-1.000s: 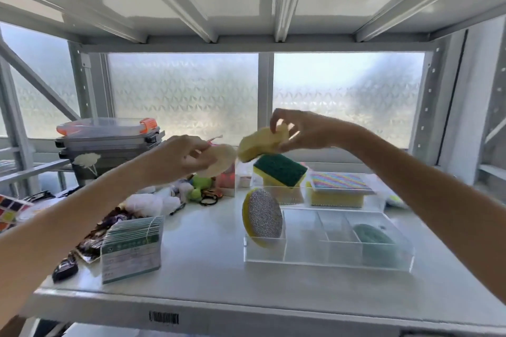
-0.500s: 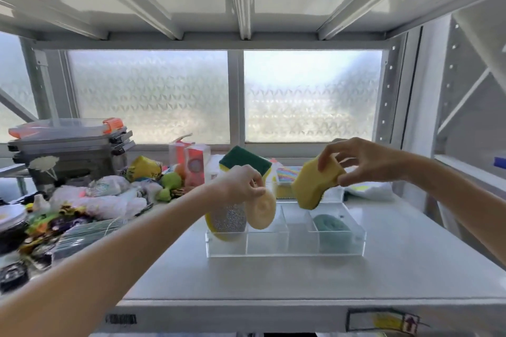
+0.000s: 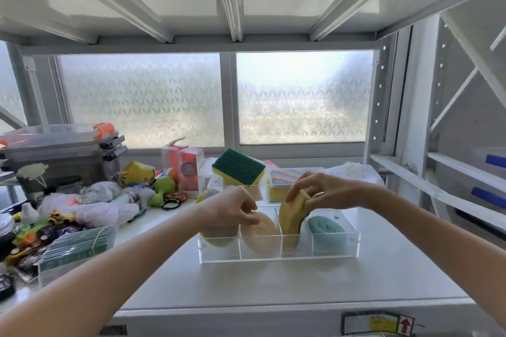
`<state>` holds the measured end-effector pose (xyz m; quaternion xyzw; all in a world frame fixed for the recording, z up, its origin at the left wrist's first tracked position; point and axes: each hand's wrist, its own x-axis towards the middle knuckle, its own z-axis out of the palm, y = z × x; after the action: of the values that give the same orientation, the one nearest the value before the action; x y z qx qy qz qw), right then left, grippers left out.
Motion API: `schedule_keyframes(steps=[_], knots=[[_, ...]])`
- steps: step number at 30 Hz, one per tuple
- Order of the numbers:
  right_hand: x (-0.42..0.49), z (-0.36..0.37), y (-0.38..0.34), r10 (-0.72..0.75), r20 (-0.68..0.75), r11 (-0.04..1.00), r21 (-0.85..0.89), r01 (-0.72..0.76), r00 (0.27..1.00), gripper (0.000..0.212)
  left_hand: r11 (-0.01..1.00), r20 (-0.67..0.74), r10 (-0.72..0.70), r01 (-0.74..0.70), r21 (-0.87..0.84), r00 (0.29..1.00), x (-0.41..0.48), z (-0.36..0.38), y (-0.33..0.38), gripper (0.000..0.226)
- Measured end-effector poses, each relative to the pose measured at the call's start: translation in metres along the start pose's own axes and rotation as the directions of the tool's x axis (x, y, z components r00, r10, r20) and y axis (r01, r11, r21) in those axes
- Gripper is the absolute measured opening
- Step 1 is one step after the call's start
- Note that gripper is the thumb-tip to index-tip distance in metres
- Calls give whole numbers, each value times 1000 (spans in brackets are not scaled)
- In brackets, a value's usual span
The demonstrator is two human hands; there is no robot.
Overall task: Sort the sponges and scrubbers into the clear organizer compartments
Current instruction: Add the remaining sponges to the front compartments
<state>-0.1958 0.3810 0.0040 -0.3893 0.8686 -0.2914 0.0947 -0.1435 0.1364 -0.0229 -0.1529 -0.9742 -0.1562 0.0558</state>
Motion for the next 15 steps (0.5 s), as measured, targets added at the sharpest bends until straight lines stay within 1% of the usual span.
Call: schedule_keyframes(steps=[2,4,5,7,9,11,13,15], knots=[[-1,-2,7,-19,9,996,83,18,1000,35,1000,-53,28,-28,-8,998,-2,0,-2,41],[-3,-5,12,-23,0,987,159,22,1000,38,998,-88,54,-55,-14,995,-3,2,-2,37],[-4,-6,14,-21,-7,986,165,22,1000,39,998,-87,65,-65,3,994,-3,3,-2,33],[-6,-8,16,-15,-10,993,115,16,1000,39,996,-61,78,-75,54,995,-1,4,0,29],[-8,-11,14,3,3,1000,26,-3,1000,40,995,-13,70,-69,72,997,1,-1,2,30],[-12,-18,9,20,14,999,-46,-20,1000,42,996,-2,82,-82,20,997,3,-13,3,31],[-13,-30,2,22,-16,997,-79,-23,1000,48,991,-91,117,-122,-59,989,9,-33,0,26],[-4,-42,-3,2,-137,996,-84,-14,991,53,991,-223,104,-119,-54,969,19,-56,-13,23]])
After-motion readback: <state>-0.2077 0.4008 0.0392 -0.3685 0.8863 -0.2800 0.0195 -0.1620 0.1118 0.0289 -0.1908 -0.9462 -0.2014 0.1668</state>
